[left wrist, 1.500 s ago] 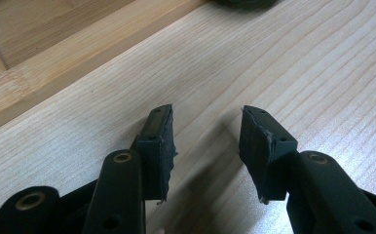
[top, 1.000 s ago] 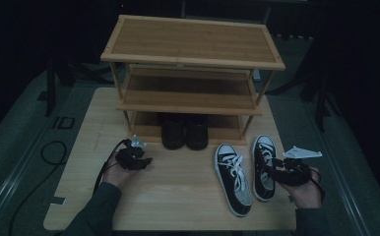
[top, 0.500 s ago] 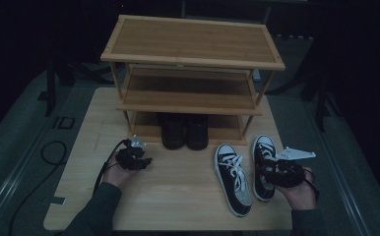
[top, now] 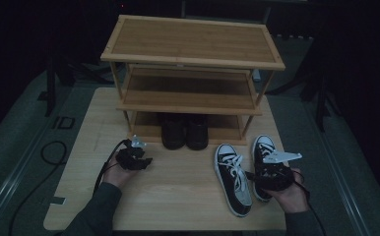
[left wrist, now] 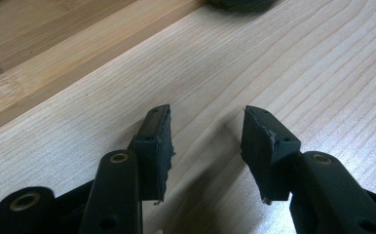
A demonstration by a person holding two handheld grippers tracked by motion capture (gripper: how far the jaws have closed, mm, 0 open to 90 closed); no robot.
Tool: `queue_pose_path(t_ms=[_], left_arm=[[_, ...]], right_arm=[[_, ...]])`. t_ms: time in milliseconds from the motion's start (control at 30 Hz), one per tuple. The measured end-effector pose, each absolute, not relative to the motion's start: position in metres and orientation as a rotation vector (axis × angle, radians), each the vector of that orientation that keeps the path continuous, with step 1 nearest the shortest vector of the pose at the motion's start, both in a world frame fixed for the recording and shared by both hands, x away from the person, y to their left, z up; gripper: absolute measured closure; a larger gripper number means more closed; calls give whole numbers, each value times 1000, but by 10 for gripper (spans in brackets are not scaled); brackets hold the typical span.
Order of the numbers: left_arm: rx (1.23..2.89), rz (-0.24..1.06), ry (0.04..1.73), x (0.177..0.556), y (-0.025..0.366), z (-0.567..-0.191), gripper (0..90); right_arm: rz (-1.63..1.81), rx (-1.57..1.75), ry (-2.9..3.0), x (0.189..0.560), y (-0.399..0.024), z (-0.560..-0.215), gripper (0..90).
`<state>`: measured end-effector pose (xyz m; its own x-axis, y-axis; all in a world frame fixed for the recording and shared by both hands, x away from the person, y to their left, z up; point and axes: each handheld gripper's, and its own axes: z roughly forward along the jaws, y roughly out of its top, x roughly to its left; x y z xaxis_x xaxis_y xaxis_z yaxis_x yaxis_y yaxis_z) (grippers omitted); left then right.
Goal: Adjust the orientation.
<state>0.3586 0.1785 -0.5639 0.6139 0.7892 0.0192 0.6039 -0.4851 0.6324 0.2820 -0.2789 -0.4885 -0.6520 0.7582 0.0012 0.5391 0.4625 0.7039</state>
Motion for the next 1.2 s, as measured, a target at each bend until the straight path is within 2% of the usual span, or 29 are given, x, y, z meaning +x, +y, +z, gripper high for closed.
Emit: queue_pose_path(t_ms=[667,867,1200], left_arm=[[2252,414,1090,359,178,-564,547],[2253,414,1089,359,179,-564,547],[2254,415,1086,359,179,-564,547]], right_arm=[[793,1120,2496,297,-247,-516,647],[772,1106,2522,299,-244,-517,804],[918,1017,2555,303,-256,-516,823]])
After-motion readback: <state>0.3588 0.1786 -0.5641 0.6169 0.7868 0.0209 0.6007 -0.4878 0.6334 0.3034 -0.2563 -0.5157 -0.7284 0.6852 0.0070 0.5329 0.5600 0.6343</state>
